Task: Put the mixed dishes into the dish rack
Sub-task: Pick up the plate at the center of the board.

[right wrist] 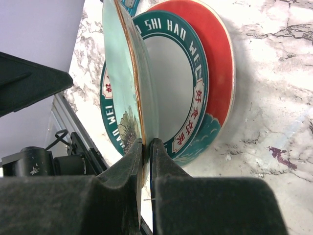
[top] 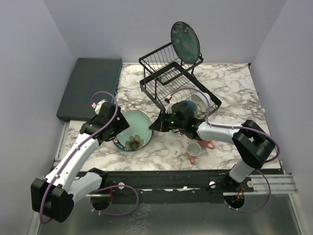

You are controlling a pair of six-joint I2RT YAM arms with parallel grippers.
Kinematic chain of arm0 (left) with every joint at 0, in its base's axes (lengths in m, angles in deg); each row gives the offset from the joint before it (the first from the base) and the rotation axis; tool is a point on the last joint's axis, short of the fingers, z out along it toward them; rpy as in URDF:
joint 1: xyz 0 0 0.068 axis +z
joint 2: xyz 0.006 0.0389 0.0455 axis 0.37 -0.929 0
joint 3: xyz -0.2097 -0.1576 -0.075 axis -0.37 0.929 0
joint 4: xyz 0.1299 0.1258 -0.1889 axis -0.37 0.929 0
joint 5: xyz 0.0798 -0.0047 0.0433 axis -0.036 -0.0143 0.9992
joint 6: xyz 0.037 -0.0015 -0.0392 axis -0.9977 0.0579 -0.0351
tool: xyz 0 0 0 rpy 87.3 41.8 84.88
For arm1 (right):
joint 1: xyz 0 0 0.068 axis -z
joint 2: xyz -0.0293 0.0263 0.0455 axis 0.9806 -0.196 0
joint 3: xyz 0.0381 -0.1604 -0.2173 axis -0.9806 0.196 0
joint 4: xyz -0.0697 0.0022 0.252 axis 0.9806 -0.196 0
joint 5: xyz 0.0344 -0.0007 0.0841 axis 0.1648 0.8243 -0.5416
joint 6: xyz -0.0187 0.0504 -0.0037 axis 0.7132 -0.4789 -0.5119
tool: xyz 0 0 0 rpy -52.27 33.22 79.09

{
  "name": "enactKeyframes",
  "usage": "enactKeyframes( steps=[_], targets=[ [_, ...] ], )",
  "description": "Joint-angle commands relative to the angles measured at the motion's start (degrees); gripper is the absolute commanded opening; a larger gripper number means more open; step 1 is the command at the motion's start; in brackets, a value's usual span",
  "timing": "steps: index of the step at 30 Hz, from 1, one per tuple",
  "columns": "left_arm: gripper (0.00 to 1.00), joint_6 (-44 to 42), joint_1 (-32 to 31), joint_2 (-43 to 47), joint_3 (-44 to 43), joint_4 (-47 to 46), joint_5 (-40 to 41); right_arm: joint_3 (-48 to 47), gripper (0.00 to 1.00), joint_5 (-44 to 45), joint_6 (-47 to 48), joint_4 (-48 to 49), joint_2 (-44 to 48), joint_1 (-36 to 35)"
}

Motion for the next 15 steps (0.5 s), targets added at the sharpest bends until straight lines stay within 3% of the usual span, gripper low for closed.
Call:
enactKeyframes(
  steps=[1,15],
  targets=[
    [0.84,-1.3,0.3,-0.2,-2.0,0.7,2.9,0.9,0.0,0.5,0.6,1.5,4.4,-0.5],
    [0.86,-3.2,4.2,-0.8,1.5,-5.7,-2.3,2.1,0.0,-3.1,-2.8,0.6,7.4,3.0]
  ],
)
